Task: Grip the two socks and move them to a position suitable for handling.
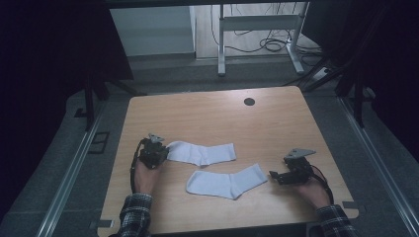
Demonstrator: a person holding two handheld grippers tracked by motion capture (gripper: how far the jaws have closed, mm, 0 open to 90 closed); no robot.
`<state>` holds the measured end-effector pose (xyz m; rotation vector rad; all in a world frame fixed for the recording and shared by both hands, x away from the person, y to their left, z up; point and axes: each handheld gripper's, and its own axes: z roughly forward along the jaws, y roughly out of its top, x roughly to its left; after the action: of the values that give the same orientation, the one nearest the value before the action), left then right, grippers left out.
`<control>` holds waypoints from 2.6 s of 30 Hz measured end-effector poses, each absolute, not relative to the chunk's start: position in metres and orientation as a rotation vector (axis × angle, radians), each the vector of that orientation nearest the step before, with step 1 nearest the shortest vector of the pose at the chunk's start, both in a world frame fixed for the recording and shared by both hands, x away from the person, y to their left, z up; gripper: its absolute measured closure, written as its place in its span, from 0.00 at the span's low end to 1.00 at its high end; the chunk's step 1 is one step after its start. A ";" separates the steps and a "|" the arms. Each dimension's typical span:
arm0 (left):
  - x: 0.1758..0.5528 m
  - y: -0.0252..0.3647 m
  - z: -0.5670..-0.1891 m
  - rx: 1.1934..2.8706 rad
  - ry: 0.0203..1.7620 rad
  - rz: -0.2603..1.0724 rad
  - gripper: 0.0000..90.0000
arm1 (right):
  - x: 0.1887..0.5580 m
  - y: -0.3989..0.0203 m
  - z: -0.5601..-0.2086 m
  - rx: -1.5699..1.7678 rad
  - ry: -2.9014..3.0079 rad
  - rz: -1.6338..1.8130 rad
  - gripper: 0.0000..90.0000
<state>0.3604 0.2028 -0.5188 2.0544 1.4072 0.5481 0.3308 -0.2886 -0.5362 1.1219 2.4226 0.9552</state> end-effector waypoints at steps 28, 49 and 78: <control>0.356 0.221 -0.521 1.958 1.365 0.616 0.56 | 0.356 -0.246 -0.500 1.148 2.449 1.121 0.50; 0.359 0.226 -0.527 1.917 1.361 0.571 0.59 | 0.393 -0.167 -0.519 1.183 2.465 1.155 0.66; 0.348 0.204 -0.512 1.971 1.263 0.560 0.92 | 0.384 -0.170 -0.504 1.116 2.487 1.077 0.94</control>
<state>0.3481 0.2037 -0.5116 1.9710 1.2633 0.5601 0.3843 -0.1699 -0.5044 1.1165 2.4871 1.0767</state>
